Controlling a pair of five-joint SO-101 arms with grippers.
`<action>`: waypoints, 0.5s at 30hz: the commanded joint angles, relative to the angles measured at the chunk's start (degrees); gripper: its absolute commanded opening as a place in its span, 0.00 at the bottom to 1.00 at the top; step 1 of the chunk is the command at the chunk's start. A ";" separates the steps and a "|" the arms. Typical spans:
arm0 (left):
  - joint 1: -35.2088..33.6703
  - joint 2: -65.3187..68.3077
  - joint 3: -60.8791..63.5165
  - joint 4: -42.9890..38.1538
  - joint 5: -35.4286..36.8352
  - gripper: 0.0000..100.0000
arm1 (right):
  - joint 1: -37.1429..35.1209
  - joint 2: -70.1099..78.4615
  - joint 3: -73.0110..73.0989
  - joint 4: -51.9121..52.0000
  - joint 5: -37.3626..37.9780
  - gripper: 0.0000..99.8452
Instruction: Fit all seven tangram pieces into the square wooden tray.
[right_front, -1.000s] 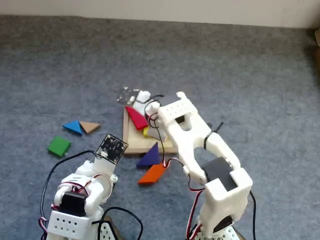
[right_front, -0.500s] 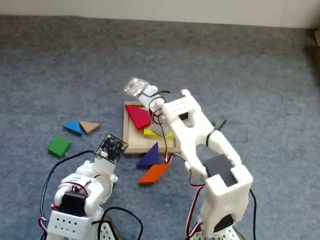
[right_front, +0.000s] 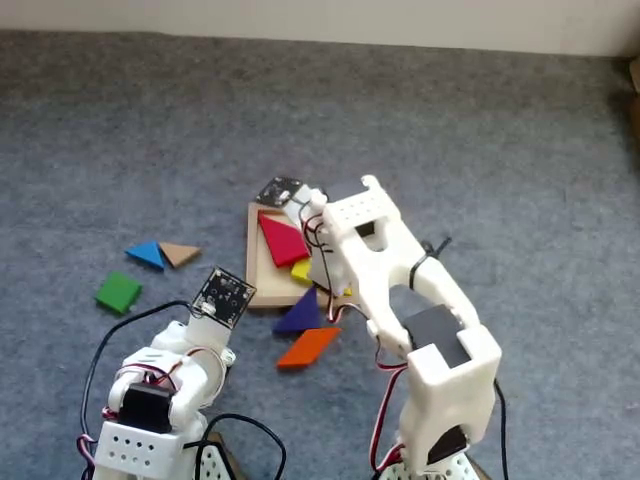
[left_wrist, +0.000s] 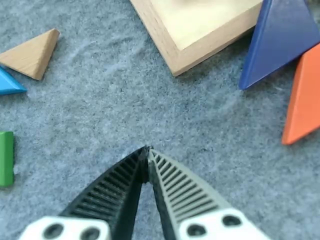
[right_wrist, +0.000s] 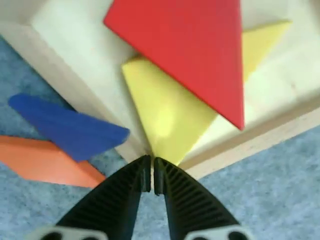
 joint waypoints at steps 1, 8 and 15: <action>-0.40 -1.19 1.10 0.35 0.35 0.01 | -1.10 -3.56 -3.56 0.57 -0.70 0.03; -0.40 -1.19 1.10 0.35 0.35 0.01 | -1.54 -5.85 -7.25 -6.55 -2.90 0.03; -0.40 -1.19 1.10 0.35 0.35 0.01 | -1.19 -0.84 -6.73 -12.88 -3.60 0.03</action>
